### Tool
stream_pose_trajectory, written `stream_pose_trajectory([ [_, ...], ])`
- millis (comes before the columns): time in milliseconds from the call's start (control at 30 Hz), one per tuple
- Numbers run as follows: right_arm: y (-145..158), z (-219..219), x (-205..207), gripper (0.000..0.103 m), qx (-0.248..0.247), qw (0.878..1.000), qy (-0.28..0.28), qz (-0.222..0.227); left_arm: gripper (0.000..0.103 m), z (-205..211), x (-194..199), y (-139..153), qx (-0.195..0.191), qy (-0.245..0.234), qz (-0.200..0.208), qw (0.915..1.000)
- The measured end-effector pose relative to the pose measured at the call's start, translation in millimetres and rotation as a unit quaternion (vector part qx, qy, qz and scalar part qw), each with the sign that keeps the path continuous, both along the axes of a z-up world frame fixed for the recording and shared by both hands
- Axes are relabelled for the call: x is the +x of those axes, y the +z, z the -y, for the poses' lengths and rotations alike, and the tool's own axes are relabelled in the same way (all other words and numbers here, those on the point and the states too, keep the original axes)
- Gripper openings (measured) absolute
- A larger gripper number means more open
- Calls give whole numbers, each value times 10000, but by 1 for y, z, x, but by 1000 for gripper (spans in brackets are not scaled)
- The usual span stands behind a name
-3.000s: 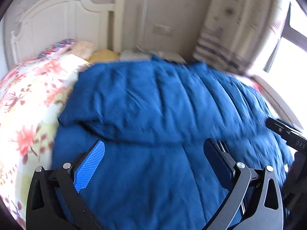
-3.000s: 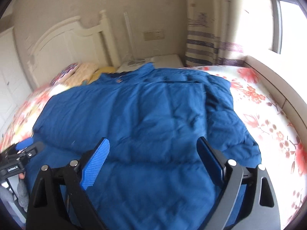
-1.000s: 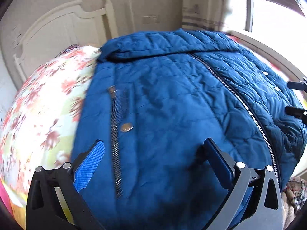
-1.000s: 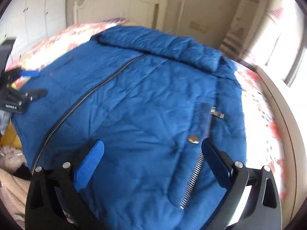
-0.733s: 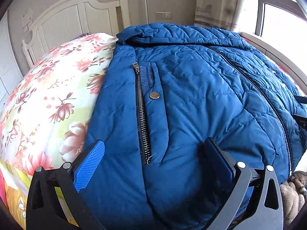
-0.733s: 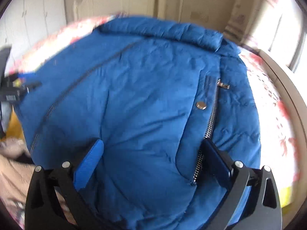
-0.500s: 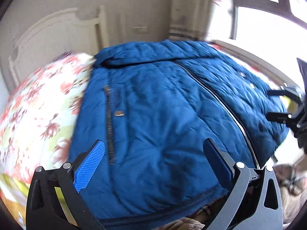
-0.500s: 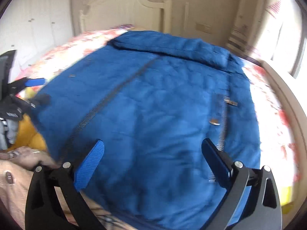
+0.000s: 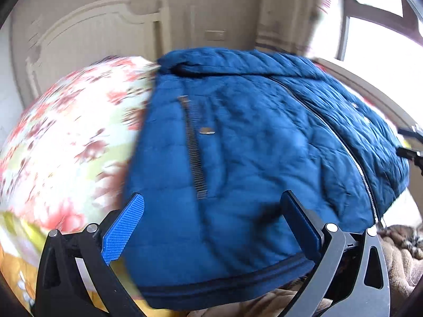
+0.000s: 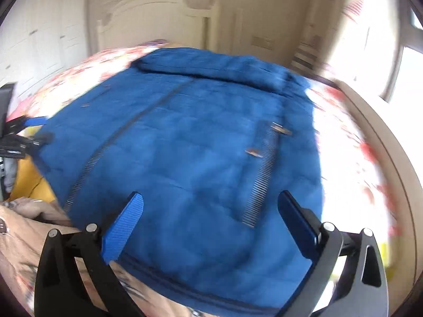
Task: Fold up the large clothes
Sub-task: 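Grasp the jacket hem with both grippers and lift it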
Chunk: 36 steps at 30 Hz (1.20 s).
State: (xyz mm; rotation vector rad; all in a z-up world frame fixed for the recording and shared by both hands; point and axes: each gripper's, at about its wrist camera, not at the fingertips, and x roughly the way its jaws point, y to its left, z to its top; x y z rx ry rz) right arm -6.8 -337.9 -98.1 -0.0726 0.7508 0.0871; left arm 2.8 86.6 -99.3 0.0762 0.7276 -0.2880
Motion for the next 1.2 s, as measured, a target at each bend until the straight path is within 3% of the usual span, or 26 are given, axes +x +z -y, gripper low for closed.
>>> stream_pose_trajectory([
  [100,-11,44,-14,100,401,9975,-558,-149,99,-34,5,-9,-302,425,-316,9981],
  [200,-30,61,-27,100,663,9945,-736,-343,99,-38,-1,-13,-290,361,-238,9986],
  [333,-42,44,-35,100,377,9973,-595,-212,95,-20,-14,-15,-127,11,-157,9998],
  [500,-46,35,-29,98,7,9973,-722,-144,95,-12,-10,-15,23,76,-171,9998],
  [567,-44,31,-33,90,-81,9977,-643,-218,93,-9,-10,-15,104,60,-202,9997],
  [633,-41,26,-39,69,125,9980,-548,-295,91,-9,-10,-15,135,19,-225,9997],
  [700,-40,20,-41,64,46,9982,-548,-253,88,-11,-13,-14,116,1,-217,9997],
  [767,-36,17,-44,50,30,9982,-590,-97,64,-10,-19,-12,28,-99,-118,9999],
  [833,-29,17,-48,25,15,9983,-579,32,51,-2,-27,-7,275,-198,82,9994],
  [867,-27,20,-48,23,61,9983,-580,64,50,0,-27,-7,334,-212,113,9992],
  [933,-27,26,-46,24,280,9976,-620,131,52,-3,-24,-8,202,-210,89,9995],
  [1000,-30,27,-44,33,342,9970,-684,151,64,-8,-19,-10,79,-137,6,9999],
  [1067,-32,27,-43,39,313,9965,-739,217,95,-12,-12,-15,115,107,-50,9999],
  [1167,-32,31,-43,38,335,9971,-633,266,96,-14,-8,-18,77,158,-36,9998],
  [1200,-32,30,-44,32,296,9975,-580,276,92,-14,-8,-17,44,121,-62,9999],
])
